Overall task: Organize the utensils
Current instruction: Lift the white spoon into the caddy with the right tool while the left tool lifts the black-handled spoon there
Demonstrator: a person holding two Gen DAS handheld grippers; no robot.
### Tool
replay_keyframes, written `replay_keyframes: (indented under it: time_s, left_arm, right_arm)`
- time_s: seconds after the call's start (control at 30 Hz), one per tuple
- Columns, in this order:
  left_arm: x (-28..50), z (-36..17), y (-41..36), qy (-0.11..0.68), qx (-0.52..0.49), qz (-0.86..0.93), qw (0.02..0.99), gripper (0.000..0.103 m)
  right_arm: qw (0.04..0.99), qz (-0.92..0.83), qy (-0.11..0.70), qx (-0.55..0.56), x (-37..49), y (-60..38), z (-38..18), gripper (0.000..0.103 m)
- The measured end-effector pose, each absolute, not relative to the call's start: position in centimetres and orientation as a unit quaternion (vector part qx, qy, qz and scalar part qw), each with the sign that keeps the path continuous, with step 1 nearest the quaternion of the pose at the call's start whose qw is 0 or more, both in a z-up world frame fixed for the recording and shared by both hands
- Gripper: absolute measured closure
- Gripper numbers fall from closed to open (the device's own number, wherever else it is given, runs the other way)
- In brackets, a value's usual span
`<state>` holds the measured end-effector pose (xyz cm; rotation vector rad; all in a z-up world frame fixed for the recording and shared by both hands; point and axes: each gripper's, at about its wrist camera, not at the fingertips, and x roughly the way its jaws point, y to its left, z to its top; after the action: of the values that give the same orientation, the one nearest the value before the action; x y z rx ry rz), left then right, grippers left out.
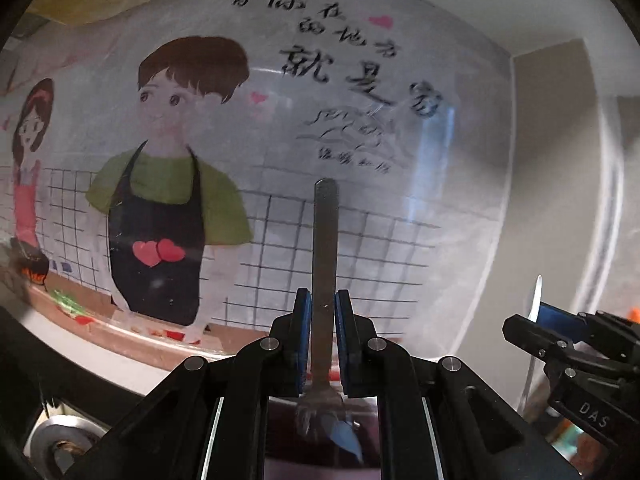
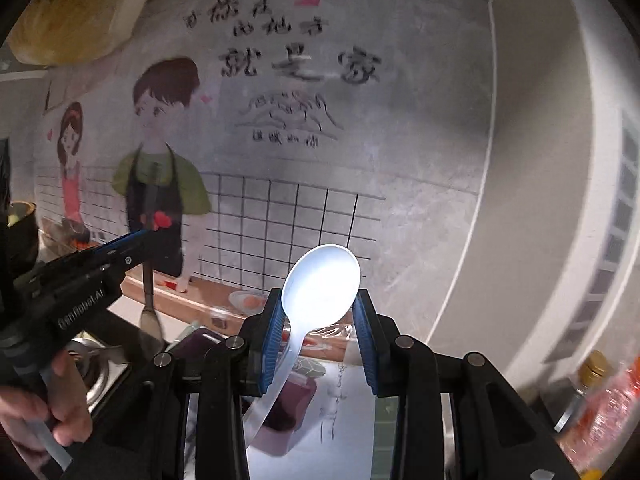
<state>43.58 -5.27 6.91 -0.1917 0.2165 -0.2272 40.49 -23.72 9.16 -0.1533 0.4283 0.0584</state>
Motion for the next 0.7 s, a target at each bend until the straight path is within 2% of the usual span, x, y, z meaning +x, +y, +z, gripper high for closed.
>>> replay_keyframes:
  time_s: [0.2,0.37,0.43,0.47,0.5,0.57,0.6,0.63,0.7]
  left_arm:
    - [45.5,3.7,-6.6,0.115,-0.093,-0.092,0.985,0.091]
    - [47.3,0.7,-7.0,0.166,-0.088,-0.091,0.978,0.091]
    - [47.7,-0.1,-6.6,0.189,-0.094,-0.09,0.973,0.089]
    - [47.9,-0.3,-6.3,0.201,-0.098,-0.09,0.971,0.087]
    - [47.9,-0.3,-5.9,0.217,-0.102,-0.09,0.967,0.084]
    - [47.7,-0.4,-5.3,0.232,-0.107,-0.089,0.963,0.062]
    - [47.2,-0.2,-4.8,0.235,-0.111,-0.086,0.962,0.057]
    - [46.6,0.0,-4.4,0.235,-0.115,-0.083,0.962,0.052]
    - [45.3,0.4,-3.5,0.241,-0.119,-0.082,0.96,0.051]
  right_arm:
    - [0.968,0.037,0.226,-0.1,45.1,-22.9,4.6,0.071]
    - [0.959,0.06,0.25,-0.116,47.3,-22.0,0.6,0.071]
    - [0.95,0.08,0.28,-0.114,48.1,-21.8,-1.2,0.065]
    - [0.939,0.096,0.309,-0.112,48.6,-21.7,-2.4,0.052]
    - [0.934,0.106,0.322,-0.108,48.9,-21.6,-3.0,0.044]
    - [0.932,0.107,0.33,-0.101,48.7,-21.8,-3.7,0.043]
    - [0.931,0.104,0.336,-0.099,48.5,-22.0,-3.9,0.043]
    - [0.93,0.104,0.338,-0.098,48.2,-22.2,-3.9,0.043]
    - [0.931,0.097,0.34,-0.091,47.4,-22.8,-3.6,0.038]
